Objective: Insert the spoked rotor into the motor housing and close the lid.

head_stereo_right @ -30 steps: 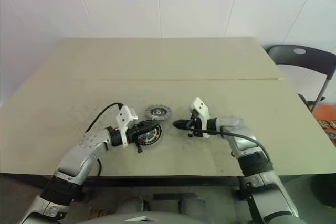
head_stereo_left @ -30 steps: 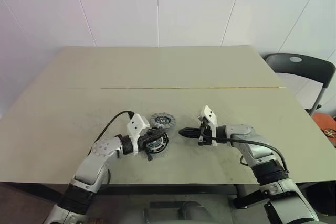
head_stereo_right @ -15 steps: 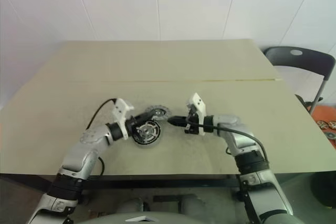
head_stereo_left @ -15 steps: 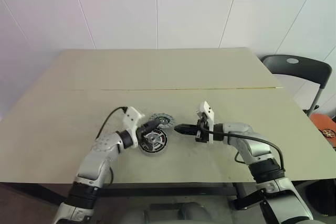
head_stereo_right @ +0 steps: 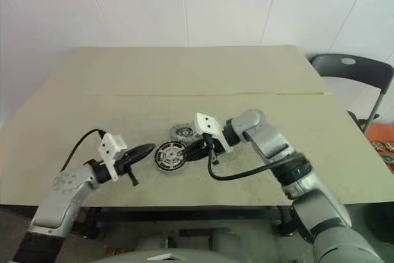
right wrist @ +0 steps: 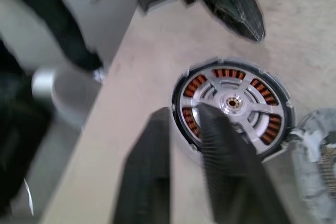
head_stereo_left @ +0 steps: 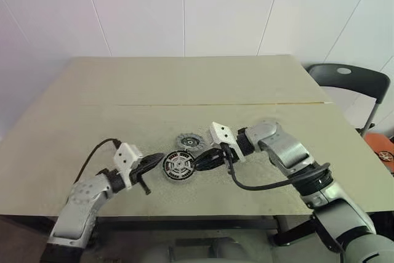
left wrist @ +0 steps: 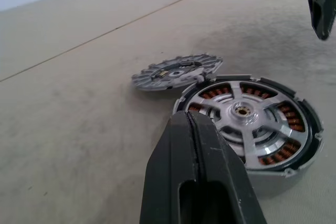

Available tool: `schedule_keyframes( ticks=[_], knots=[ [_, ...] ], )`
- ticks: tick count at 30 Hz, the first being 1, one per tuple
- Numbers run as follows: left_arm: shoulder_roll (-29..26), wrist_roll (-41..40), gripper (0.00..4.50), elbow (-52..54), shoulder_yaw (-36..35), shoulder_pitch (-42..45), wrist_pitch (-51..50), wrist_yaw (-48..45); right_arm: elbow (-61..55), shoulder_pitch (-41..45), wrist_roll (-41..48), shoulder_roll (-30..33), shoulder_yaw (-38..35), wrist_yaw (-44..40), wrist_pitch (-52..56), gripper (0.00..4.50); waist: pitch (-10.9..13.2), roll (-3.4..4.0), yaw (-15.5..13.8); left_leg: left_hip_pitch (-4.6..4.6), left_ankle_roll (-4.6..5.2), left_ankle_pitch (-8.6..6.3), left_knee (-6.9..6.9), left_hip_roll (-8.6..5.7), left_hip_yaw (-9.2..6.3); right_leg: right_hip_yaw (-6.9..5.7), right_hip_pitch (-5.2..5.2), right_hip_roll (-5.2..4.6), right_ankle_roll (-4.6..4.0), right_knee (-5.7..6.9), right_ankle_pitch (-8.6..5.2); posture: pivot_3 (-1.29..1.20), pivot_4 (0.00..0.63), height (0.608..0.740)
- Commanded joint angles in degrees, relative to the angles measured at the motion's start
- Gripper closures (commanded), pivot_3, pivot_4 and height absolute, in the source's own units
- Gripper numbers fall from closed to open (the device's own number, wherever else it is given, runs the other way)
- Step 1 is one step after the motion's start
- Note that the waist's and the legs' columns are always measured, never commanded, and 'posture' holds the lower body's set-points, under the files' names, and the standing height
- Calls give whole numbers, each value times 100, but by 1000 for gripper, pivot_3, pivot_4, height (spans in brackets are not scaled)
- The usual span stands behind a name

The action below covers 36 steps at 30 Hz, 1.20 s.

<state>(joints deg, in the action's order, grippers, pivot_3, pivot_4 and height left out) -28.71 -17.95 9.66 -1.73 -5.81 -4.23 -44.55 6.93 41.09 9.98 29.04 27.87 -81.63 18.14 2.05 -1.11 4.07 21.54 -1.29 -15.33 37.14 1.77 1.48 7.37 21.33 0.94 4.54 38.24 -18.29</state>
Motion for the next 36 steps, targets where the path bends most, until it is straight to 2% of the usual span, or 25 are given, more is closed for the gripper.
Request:
schedule_keyframes(
  ticks=[1,4,17,20,27,31,34,36],
  knots=[
    [-1,-25,4500,369,-214,-76,216,117,156,310,-325,-38,247,-268,-437,2259,0,0,-12,1,0,0,-1,0,-1,-1,0,-3,1,-1,0,0,0,740],
    [33,29,4500,343,-219,-130,279,209,571,370,-773,-205,464,-38,-875,1303,-1,-1,-8,3,0,0,-5,-2,-2,-4,0,-7,3,-4,1,0,0,740],
    [235,273,4500,173,-44,-18,383,383,1416,243,-1841,-477,794,585,-2309,1303,-1,-1,8,-5,0,0,-6,-1,0,-3,-4,-11,2,0,2,0,0,740],
    [244,298,4500,151,-29,28,385,410,1526,236,-2002,-479,818,681,-2546,1902,-1,-2,5,-6,0,0,-5,-1,-1,-3,-5,-12,2,1,2,0,0,740],
    [249,344,4500,111,-24,94,383,455,1593,202,-2335,-480,868,830,-2962,3967,-6,-7,53,-22,0,0,-4,5,1,-4,-15,-12,-5,10,3,0,0,740],
    [228,409,4500,76,-39,123,384,492,1630,211,-2333,-509,847,776,-3010,3967,-6,-7,31,-23,0,1,1,5,1,-6,-16,-14,-9,14,4,0,0,740],
    [223,459,4500,38,-23,137,409,529,1627,202,-2331,-529,826,766,-3027,4418,-7,-8,22,-21,0,1,2,3,4,-6,-15,-18,-9,11,4,0,0,740],
    [233,479,4500,33,-12,144,412,548,1605,197,-2342,-538,807,797,-3043,4422,-7,-8,21,-21,0,1,2,4,6,-15,-14,-27,-9,11,4,0,0,740]
  ],
)
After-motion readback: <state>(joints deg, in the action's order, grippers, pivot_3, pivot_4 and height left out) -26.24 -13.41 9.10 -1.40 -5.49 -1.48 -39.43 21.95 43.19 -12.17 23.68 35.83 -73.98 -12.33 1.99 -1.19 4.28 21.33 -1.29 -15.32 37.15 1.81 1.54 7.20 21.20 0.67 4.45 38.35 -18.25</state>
